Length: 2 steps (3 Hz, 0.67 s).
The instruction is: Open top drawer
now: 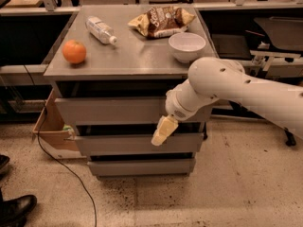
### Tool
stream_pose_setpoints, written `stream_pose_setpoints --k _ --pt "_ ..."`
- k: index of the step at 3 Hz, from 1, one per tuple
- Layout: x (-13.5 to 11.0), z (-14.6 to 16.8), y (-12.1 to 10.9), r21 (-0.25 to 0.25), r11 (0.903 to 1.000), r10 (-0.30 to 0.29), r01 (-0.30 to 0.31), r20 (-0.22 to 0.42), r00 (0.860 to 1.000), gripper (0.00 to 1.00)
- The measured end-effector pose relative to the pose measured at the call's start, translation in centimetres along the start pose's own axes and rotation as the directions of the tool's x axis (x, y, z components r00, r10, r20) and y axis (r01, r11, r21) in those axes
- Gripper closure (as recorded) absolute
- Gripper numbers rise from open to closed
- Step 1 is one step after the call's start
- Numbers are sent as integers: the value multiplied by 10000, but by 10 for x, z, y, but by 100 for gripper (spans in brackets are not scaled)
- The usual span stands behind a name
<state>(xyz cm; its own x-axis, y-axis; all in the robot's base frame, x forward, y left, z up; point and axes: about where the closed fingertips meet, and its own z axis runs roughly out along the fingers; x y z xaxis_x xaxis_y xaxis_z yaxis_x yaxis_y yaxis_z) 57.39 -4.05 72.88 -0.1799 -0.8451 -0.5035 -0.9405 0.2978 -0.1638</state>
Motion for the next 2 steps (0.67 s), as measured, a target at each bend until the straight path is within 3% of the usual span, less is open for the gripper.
stream_pose_setpoints --k 2 --pt "-24 57 -42 109 9999 -42 36 536 9986 0"
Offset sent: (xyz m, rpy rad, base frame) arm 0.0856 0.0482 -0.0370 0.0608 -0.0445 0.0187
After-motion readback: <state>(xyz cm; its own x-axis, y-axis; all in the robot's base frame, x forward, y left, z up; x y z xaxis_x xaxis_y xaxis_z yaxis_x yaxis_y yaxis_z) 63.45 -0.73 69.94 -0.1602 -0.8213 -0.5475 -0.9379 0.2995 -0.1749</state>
